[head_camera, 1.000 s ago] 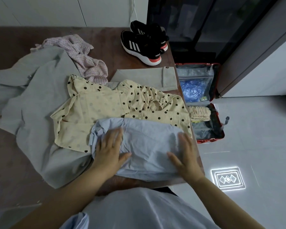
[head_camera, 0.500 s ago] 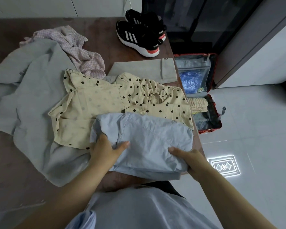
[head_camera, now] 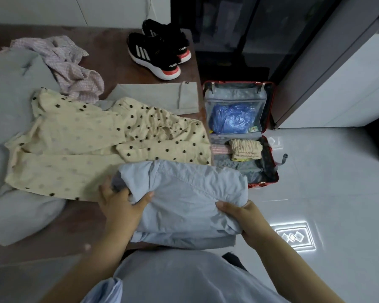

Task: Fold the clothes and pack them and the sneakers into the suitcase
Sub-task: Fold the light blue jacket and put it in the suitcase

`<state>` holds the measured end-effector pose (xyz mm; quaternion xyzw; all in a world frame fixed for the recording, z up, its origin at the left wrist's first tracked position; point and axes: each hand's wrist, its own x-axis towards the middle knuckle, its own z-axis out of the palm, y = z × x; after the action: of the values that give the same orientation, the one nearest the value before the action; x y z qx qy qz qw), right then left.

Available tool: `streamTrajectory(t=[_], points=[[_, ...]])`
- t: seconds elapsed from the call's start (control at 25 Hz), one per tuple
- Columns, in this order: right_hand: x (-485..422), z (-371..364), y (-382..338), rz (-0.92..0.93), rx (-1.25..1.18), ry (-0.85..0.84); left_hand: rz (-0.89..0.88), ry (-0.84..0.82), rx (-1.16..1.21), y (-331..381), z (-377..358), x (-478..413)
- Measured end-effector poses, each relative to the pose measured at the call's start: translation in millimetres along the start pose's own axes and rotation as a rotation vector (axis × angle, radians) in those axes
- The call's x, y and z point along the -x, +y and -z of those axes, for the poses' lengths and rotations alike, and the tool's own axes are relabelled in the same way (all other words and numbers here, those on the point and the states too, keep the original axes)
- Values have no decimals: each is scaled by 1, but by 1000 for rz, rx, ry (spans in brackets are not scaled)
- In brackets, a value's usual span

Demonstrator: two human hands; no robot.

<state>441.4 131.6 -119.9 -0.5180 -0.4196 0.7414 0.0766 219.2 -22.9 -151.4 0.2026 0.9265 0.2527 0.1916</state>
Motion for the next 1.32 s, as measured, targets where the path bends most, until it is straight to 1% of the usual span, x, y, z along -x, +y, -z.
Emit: streamTrajectory(t=[0.08, 0.16, 0.28, 0.4, 0.52, 0.68, 0.84, 0.96, 1.08, 1.2, 1.24, 1.32], points=[[-5, 42, -2, -33, -3, -43, -65, 9, 138, 32, -23, 20], [-11, 87, -8, -60, 13, -57, -67, -31, 261, 67, -48, 43], [-20, 147, -20, -58, 88, -89, 116, -102, 401, 109, -81, 76], [-29, 204, -33, -42, 106, -128, 199, -148, 482, 150, -106, 94], [-49, 248, -55, -54, 41, -140, 210, -186, 576, 197, -132, 80], [-98, 297, -80, -103, -40, -76, 251, -304, 646, 248, -193, 27], [-183, 343, -84, -187, -86, 2, 365, -397, 692, 273, -275, -39], [-271, 359, -74, -227, -56, -2, 449, -419, 688, 276, -344, -99], [-368, 359, -57, -233, 12, 10, 476, -341, 638, 268, -419, -167], [-500, 358, -20, -177, 107, 24, 464, -276, 594, 234, -513, -249], [-542, 356, -9, -158, 136, 5, 448, -254, 591, 220, -538, -275], [-620, 352, 18, -103, 155, -108, 425, -201, 584, 179, -589, -324]])
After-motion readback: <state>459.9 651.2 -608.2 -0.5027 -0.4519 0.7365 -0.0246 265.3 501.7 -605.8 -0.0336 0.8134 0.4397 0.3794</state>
